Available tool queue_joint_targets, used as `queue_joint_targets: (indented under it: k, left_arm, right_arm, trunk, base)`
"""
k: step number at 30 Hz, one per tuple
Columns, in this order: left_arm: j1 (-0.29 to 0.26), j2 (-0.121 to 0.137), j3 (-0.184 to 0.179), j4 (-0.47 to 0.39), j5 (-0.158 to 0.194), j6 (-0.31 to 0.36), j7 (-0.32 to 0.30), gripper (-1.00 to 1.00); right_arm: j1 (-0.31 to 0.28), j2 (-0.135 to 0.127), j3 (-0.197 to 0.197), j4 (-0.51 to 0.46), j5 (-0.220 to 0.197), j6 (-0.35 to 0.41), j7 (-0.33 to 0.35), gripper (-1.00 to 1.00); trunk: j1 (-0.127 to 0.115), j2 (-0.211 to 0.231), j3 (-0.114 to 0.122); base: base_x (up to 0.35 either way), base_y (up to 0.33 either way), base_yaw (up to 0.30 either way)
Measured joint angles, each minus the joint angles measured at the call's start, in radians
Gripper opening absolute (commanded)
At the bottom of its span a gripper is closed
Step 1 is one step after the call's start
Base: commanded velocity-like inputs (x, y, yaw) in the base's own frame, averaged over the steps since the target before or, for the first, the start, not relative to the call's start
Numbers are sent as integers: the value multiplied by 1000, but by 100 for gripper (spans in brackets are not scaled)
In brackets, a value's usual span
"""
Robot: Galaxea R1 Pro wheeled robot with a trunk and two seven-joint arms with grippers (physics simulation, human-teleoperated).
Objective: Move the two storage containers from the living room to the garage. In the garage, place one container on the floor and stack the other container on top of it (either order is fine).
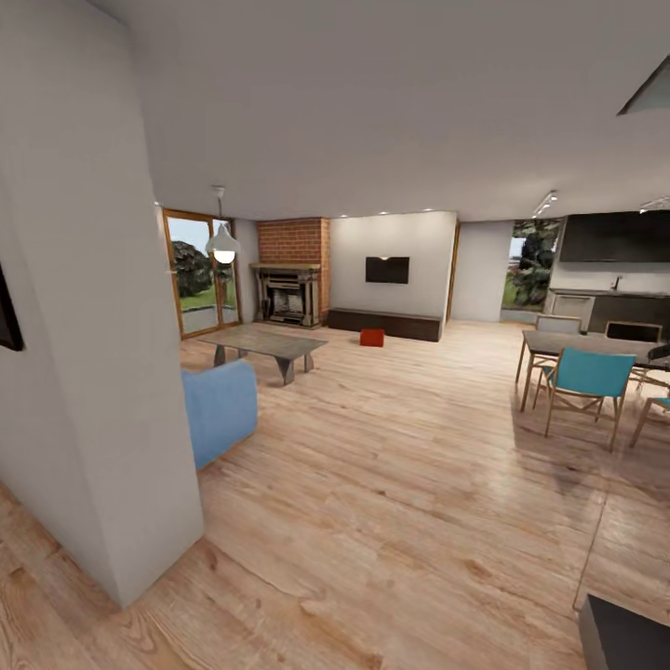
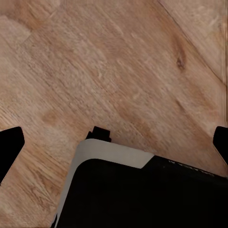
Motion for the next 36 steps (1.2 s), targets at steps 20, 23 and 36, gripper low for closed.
queue_joint_targets:
  k: [20, 23, 36]
  left_arm:
    - [0, 1, 0, 0, 0, 0, 0, 100]
    - [0, 1, 0, 0, 0, 0, 0, 100]
    - [0, 3, 0, 0, 0, 2, 0, 100]
  right_arm:
    - [0, 1, 1, 1, 0, 7, -1, 100]
    - [0, 0, 0, 1, 0, 6, -1, 100]
    - [0, 0, 0, 1, 0, 4, -1, 100]
  trunk:
    - [0, 0, -3]
    - [0, 0, -3]
    - [0, 0, -3]
  base:
    - [322, 0, -76]
    - [322, 0, 0]
    - [323, 0, 0]
